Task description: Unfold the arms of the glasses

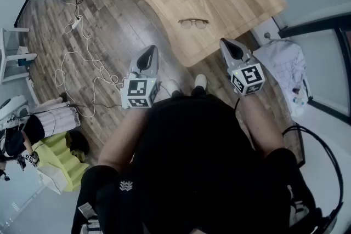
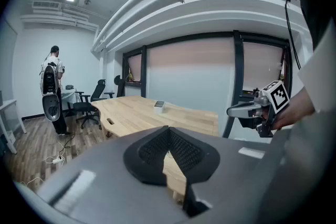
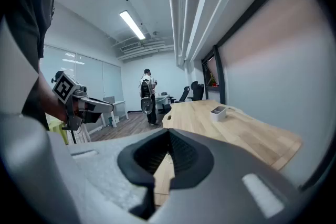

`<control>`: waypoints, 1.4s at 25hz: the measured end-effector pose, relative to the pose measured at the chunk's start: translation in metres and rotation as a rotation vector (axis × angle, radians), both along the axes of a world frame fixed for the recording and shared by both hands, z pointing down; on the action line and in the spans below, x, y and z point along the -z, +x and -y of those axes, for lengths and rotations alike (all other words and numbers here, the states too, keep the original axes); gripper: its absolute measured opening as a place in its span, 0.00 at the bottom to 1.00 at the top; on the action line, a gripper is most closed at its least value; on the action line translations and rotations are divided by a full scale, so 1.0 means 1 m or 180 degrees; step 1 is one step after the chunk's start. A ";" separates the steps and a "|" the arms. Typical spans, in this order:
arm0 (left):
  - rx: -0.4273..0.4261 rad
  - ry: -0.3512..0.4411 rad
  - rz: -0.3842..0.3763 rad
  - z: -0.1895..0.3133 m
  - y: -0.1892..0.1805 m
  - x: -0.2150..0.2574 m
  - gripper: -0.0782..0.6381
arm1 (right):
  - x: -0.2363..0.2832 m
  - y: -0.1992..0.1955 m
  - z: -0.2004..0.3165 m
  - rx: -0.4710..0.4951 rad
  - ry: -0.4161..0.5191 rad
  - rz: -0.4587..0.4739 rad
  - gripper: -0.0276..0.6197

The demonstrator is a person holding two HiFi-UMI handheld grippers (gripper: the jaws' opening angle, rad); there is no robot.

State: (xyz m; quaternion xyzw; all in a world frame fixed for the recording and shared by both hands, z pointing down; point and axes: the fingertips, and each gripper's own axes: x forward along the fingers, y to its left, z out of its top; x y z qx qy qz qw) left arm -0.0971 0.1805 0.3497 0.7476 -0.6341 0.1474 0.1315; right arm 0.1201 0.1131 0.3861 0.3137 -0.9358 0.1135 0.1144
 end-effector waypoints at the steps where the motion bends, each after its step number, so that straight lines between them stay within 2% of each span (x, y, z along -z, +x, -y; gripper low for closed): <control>1: 0.0003 0.0003 0.0009 0.000 0.004 -0.001 0.12 | -0.002 0.002 0.000 0.0020 0.0002 0.0006 0.04; 11: 0.0021 0.0060 0.0137 0.012 0.022 -0.014 0.12 | -0.023 0.005 0.020 0.0236 -0.0020 -0.0076 0.04; 15: 0.0086 0.0063 0.0146 0.020 0.017 -0.014 0.12 | -0.029 -0.007 0.028 0.0379 -0.0130 -0.0030 0.04; 20: 0.0077 0.0021 0.0127 0.037 0.000 -0.023 0.12 | -0.035 -0.034 0.041 0.0516 -0.0181 -0.0131 0.04; 25: -0.0099 -0.0007 -0.0002 0.070 -0.014 -0.036 0.12 | -0.041 -0.061 0.057 0.0546 -0.0256 -0.0306 0.04; 31: -0.0497 0.0025 -0.0063 0.124 -0.021 -0.040 0.12 | -0.049 -0.084 0.084 0.0602 -0.0260 -0.0677 0.04; 35: -0.0643 -0.0023 -0.0181 0.139 -0.022 -0.047 0.12 | -0.066 -0.100 0.086 0.0675 -0.0305 -0.0917 0.04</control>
